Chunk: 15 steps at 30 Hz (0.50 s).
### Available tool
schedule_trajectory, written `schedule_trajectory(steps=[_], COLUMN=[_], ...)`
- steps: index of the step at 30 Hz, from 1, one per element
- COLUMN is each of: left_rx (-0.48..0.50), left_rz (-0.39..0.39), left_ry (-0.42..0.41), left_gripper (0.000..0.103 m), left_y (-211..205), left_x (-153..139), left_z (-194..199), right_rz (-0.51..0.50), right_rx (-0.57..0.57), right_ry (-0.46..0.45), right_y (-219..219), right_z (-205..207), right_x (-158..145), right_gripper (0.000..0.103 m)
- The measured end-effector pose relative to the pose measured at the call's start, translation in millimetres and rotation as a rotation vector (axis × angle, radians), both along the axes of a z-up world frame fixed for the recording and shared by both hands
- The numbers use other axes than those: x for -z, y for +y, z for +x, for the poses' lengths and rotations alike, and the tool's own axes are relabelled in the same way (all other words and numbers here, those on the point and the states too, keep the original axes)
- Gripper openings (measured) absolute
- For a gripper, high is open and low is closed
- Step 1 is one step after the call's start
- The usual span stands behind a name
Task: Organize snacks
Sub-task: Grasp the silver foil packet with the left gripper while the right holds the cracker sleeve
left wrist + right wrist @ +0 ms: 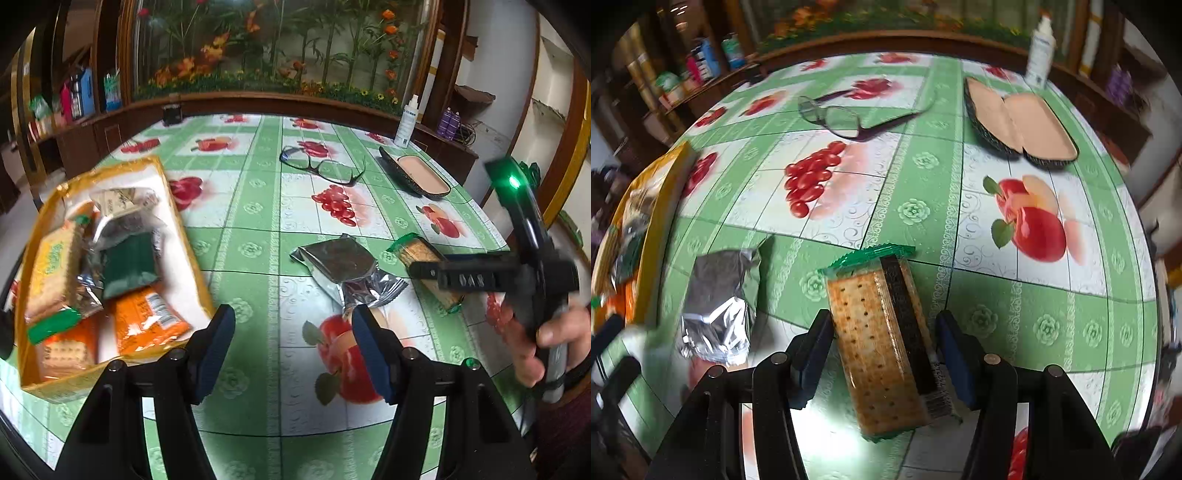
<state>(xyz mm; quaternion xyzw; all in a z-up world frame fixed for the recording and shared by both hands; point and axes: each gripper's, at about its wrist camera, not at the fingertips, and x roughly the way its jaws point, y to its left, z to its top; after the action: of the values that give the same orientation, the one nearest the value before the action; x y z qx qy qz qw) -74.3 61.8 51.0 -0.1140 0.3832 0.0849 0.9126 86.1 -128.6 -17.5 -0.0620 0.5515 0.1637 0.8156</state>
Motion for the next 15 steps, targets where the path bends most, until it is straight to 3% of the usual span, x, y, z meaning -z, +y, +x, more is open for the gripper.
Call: schedule_trajectory(steps=[4,5,6,7,11,15], left_rx=[-0.003,0.003,0.008,0.001,-0.026,-0.09], left_rz=[-0.064,-0.078,-0.084,-0.079,-0.072,-0.051], left_ry=[0.018,0.026,0.038,0.05,0.095,0.147], left_gripper=[0.072,0.073,0.074,0.078,0.082,0.083], left_y=[-2.7,-5.6,-9.8,-13.5,-23.3,-24.1], left_x=[0.2,-0.3,-1.0,-1.1,3.7,15.8], left_z=[21.3,28.2,37.5,45.2,70.8,90.6], right_rz=[0.005,-0.001,-0.016,-0.032,0.038,0.047], right_rx=[-0.04,-0.033,-0.027,-0.016,0.031,0.045], right_ry=[-0.065,-0.093,-0.11,-0.118,-0.091,-0.087], right_y=[-10.5,-14.6,-18.0,-18.2,-30.7,-32.8], right_z=[-11.2,-13.5,-14.5,-12.0,-6.3,-5.4], right_x=[2.6,3.5,2.5,2.3,0.5,0.0], right_gripper=[0.061,0.059,0.049,0.049,0.049,0.049])
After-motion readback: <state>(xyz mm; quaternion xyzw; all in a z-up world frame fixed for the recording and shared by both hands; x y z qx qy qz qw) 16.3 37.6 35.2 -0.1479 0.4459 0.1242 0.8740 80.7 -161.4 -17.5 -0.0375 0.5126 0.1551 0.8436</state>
